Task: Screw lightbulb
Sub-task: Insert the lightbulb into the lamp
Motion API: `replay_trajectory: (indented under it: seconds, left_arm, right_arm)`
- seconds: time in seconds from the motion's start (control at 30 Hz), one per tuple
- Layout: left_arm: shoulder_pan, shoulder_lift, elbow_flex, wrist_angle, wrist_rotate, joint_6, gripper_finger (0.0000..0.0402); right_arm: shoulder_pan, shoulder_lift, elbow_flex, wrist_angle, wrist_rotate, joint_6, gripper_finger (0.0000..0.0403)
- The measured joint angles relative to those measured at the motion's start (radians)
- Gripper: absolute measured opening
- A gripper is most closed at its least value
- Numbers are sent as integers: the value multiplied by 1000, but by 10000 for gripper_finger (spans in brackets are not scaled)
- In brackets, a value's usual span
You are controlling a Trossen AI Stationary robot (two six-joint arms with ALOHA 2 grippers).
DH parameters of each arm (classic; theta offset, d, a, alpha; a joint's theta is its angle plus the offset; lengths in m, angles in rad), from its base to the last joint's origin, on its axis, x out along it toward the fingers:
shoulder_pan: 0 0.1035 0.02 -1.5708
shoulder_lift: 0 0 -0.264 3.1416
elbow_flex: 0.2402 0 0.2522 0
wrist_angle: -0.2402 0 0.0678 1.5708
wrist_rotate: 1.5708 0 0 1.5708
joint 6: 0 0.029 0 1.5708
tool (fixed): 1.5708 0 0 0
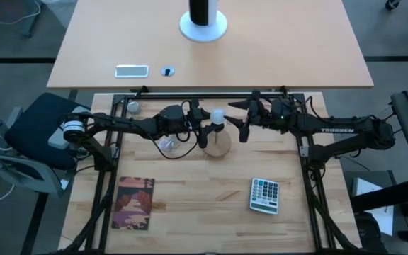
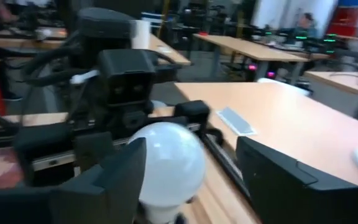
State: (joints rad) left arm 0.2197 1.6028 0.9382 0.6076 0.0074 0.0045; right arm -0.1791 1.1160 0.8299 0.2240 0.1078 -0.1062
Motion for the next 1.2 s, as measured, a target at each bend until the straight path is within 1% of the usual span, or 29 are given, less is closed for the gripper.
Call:
replay_trajectory:
  seconds: [0.1,0.37,0.47,0.57,0.83,0.97,1.07,1.2]
  left_arm:
    - [0,0,0,0,0,0,173]
    - [1,0,-1,-4,0,-8,173]
    - [-1,0,-2,-4,1,-10,173]
    - [0,0,-4,-3,1,-11,173]
    - [0,-1,-4,-2,0,-20,173]
    - [0,-1,-4,-2,0,-25,173]
    - [0,-1,-4,-2,0,-27,173]
    - [0,-1,-4,-2,0,-36,173]
  right_arm:
    - [0,0,0,1,-62,3,268]
    - [-13,109,-1,76,-62,11,290]
    - [-12,124,-1,107,-61,10,291]
    - [-11,119,-1,102,-62,12,286]
    - [-11,73,0,95,-45,27,268]
    - [-11,72,0,110,-28,18,252]
    - [-14,76,0,148,-27,3,227]
    - [-25,76,0,185,-28,-16,178]
